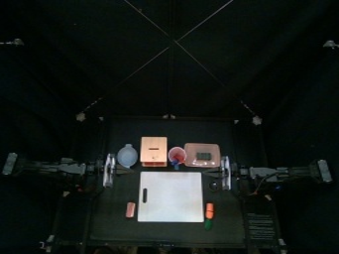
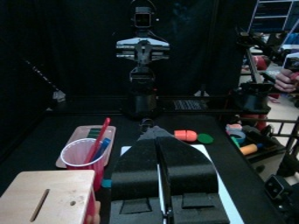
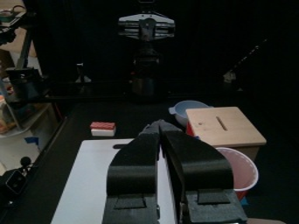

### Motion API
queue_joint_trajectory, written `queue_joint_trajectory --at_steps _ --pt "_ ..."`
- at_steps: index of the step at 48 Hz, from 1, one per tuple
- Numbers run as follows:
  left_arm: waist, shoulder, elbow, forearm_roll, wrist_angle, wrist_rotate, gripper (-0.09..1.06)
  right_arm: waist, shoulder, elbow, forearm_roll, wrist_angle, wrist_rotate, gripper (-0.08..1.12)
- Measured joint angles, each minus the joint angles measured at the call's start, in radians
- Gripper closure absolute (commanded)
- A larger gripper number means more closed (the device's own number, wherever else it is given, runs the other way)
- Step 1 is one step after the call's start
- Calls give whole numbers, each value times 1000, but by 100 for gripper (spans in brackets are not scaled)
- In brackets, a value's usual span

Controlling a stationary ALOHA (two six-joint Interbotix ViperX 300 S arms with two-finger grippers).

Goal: Place sushi on board then cut the sushi with the knife then place the pieces on the plate
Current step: Place the sushi on the board

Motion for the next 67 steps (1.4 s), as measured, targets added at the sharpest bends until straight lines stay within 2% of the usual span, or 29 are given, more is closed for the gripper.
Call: queue_joint_trajectory --at_steps 8,14,28,35,44,54,67 --pt "5 52 -3 2 -6 3 99 -31 8 -2 9 18 14 102" --pt "6 87 -3 0 -6 3 99 -104 21 -21 26 81 21 101" --pt "6 175 -12 0 -29 2 99 -336 110 -163 55 430 14 100" --pt "8 212 -17 2 -48 3 99 -413 196 -235 54 603 0 94" --pt "8 245 -20 0 -51 2 99 -437 330 -304 5 755 -9 78" --pt "8 255 -20 0 -51 2 99 -443 431 -359 -84 914 -55 50" --pt "9 256 -20 0 -51 3 99 -483 514 -396 -95 999 -78 15"
